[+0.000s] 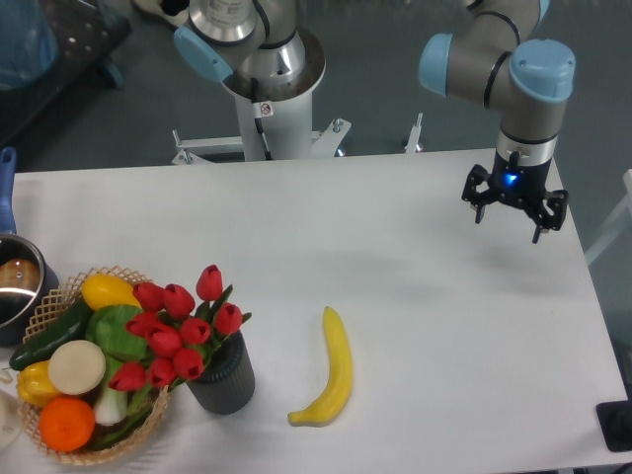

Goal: Pick up the flowers from the vase

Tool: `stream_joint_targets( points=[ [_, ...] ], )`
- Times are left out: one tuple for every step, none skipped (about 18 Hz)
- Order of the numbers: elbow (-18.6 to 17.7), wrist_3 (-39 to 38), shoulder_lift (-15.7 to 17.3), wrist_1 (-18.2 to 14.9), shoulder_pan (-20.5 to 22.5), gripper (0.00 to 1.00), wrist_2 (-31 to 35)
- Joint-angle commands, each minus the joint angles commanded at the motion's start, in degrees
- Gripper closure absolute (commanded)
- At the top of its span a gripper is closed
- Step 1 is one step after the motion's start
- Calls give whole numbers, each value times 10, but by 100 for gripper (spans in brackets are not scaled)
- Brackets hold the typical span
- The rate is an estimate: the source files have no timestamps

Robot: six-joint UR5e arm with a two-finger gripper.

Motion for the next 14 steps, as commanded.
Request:
stream_joint_targets(
  points=[
    [-2,0,1,0,0,0,0],
    [-3,0,2,0,0,0,0],
    [-4,0,3,-1,-1,0,-1],
    [-3,-3,4,-1,-1,0,-2],
    [-4,-9,5,0,-4,0,-2],
    [-4,-17,4,0,-14,0,-2],
    [-4,-25,4,0,-22,0,-1],
    [-4,-38,2,1,-26,0,-2],
    [-4,-52,1,4,-30,0,-3],
    [-7,-64,1,9,-33,0,-9],
    [-9,-69,1,11,-33,0,-28],
    [-11,-69,0,11,-33,0,-57],
    [-19,-72,0,11,-31,0,-83],
    [-27,-73,4,12,-32,0,-99]
  ],
)
